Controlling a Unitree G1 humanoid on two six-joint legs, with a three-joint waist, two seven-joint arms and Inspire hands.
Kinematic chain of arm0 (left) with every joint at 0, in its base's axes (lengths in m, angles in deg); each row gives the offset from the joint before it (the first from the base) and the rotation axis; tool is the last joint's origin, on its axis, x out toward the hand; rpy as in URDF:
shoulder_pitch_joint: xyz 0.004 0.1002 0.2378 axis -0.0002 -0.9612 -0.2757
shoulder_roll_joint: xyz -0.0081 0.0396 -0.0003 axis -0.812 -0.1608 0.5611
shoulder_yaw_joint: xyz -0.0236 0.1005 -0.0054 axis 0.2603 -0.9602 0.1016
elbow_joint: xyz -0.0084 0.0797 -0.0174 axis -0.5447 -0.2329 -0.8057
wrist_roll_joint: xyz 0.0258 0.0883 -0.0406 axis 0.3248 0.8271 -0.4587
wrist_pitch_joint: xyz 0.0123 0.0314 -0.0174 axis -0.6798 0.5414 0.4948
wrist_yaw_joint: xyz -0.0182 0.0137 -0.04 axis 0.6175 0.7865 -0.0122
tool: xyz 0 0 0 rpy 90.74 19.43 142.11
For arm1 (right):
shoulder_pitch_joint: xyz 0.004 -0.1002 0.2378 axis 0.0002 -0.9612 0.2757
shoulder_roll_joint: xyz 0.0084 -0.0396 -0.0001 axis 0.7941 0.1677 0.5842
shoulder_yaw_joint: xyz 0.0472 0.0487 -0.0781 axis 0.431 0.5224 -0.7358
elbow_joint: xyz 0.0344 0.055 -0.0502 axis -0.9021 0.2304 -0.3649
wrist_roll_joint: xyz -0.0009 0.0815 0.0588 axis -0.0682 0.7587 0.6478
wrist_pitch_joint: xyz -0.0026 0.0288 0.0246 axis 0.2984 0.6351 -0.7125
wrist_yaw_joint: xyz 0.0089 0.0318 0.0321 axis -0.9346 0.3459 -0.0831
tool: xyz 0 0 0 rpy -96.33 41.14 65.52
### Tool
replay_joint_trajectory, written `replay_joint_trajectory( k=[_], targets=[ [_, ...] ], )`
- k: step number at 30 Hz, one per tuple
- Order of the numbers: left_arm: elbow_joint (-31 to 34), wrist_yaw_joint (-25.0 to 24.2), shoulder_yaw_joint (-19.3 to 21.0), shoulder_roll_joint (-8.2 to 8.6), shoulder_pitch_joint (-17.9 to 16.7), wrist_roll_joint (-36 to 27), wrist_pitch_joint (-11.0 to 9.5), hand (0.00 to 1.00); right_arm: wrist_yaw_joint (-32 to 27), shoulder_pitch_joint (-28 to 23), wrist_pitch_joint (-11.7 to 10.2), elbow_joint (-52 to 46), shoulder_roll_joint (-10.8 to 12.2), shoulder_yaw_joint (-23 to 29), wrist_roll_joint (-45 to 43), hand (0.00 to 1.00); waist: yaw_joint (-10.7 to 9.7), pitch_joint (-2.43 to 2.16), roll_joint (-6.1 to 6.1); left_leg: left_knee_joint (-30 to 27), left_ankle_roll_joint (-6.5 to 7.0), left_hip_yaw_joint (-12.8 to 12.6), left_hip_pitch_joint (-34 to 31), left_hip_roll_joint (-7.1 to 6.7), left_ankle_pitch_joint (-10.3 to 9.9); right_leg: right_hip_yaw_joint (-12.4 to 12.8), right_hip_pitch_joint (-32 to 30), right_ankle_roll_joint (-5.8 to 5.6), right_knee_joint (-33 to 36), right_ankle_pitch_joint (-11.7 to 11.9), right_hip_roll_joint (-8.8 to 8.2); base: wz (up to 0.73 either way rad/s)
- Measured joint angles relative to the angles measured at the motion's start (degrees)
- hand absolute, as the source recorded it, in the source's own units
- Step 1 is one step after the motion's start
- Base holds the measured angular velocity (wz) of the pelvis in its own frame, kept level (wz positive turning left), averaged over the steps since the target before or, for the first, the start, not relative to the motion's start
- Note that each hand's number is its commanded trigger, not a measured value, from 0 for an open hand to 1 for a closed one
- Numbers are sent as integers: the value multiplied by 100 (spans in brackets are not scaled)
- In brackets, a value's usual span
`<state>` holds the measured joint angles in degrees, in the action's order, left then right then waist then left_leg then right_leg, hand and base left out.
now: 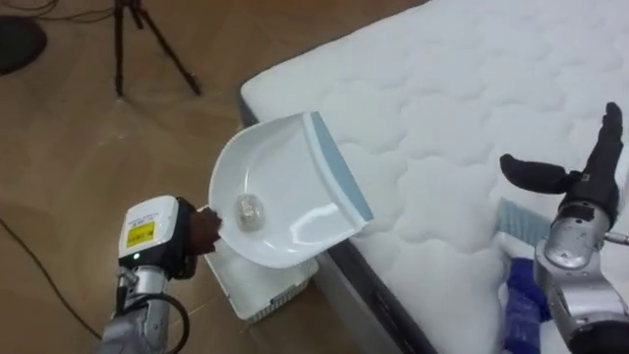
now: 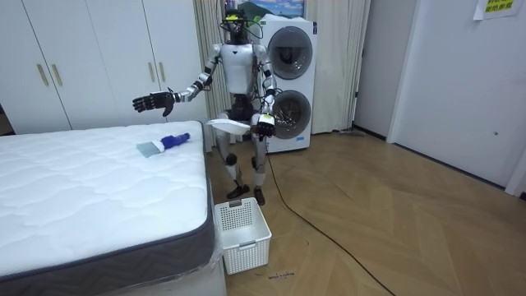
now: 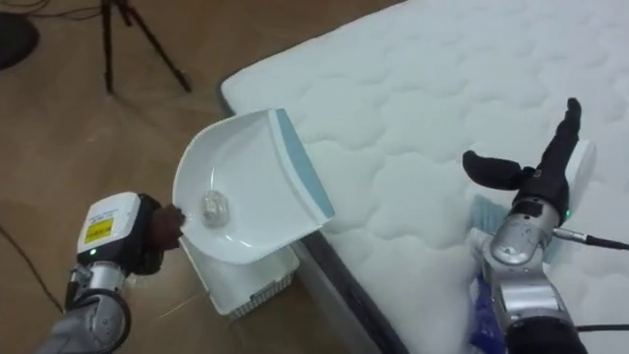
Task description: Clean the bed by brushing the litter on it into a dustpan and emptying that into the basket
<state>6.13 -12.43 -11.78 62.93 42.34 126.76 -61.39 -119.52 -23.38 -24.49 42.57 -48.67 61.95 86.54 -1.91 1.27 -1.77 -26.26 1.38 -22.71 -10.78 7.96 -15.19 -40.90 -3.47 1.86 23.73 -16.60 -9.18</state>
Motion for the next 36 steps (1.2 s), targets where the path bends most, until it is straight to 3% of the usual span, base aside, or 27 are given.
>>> replay_joint_trajectory(
  k=[1, 5, 9, 10, 12, 13, 14, 15, 16, 17, 20, 32, 36],
  targets=[
    [0, 0, 27, 2, -11, -9, -1, 100, 39, -8, 0, -62, 0, 0, 7, 0, 89, -13, 17, 70, -5, 28, 31, -55, 31, -9, 17, -5, 5, -3, -27, 20],
    [1, -3, 213, -6, -10, -190, -25, 100, 74, -127, -1, -155, 1, -9, 0, 0, 118, -86, 121, 144, 13, 228, 69, -166, 48, 59, 135, -39, 51, 10, -58, 27],
    [31, -3, 216, -17, -10, -273, -176, 100, -21, -410, -1, -186, 1, -11, -2, 0, 213, -110, 127, 372, 75, 335, 179, -351, 114, 183, 139, -59, 305, 21, -221, 28],
    [32, -18, 216, -8, -9, -278, -230, 100, -31, -473, -1, -218, 7, -10, -1, 0, 206, -113, 133, 410, 108, 487, 174, -426, 141, 254, 157, -94, 316, 30, -241, 51],
    [30, -68, 197, 8, -10, -276, -272, 100, -44, -566, -2, -258, 19, -10, -2, 0, 181, -111, 115, 563, 166, 738, 288, -585, 240, 650, 149, -172, 452, 52, -266, 67],
    [29, -82, 184, 21, -8, -292, -282, 100, -41, -647, -7, -275, 36, -11, 18, 0, 71, -109, 109, 586, 193, 1090, 342, -665, 294, 1163, 25, -315, 565, 15, -226, 80],
    [32, -81, 194, 8, -3, -335, -281, 100, -22, -718, -12, -328, 89, -9, 5, 0, 47, -106, 111, 533, 186, 1493, 300, -725, 300, 1947, -97, -333, 208, 10, 80, 80],
    [31, -81, 206, 4, -3, -341, -273, 100, -14, -743, -15, -353, 114, -9, -19, 0, 25, -104, 114, 500, 178, 1662, 265, -746, 303, 2271, -184, -324, -13, 55, 193, 90],
    [28, -85, 207, -1, -4, -340, -247, 100, -14, -785, -15, -376, 147, -9, -35, 0, -84, -102, 124, 434, 153, 1940, 192, -796, 311, 2734, -347, -348, -323, 461, 338, 115],
    [32, -120, 196, 7, -13, -341, -263, 100, -66, -888, -15, -413, 155, 2, -49, 0, -141, -124, 123, 437, 120, 2148, 140, -870, 344, 2770, -304, -313, -299, 531, 321, 111],
    [30, -204, 261, 2, -10, -361, -264, 100, -57, -951, -15, -520, 173, -8, -53, 0, -75, -114, 140, 497, 88, 2180, 38, -865, 397, 2625, -269, -287, -313, 534, 337, 45],
    [24, -321, 323, -22, -53, -444, -247, 100, 238, -962, -15, -515, 230, -414, -235, 0, 197, -85, 93, 639, 126, 2393, -125, -961, 459, 2622, -322, -333, -521, 538, 369, 10],
    [-135, -318, 341, -23, -22, -433, -258, 100, 303, -970, -23, -358, 247, -451, -289, 0, 223, -78, 96, 326, 112, 2493, -428, -950, 450, 2622, -492, -324, -409, 493, 406, 28]
  ],
)
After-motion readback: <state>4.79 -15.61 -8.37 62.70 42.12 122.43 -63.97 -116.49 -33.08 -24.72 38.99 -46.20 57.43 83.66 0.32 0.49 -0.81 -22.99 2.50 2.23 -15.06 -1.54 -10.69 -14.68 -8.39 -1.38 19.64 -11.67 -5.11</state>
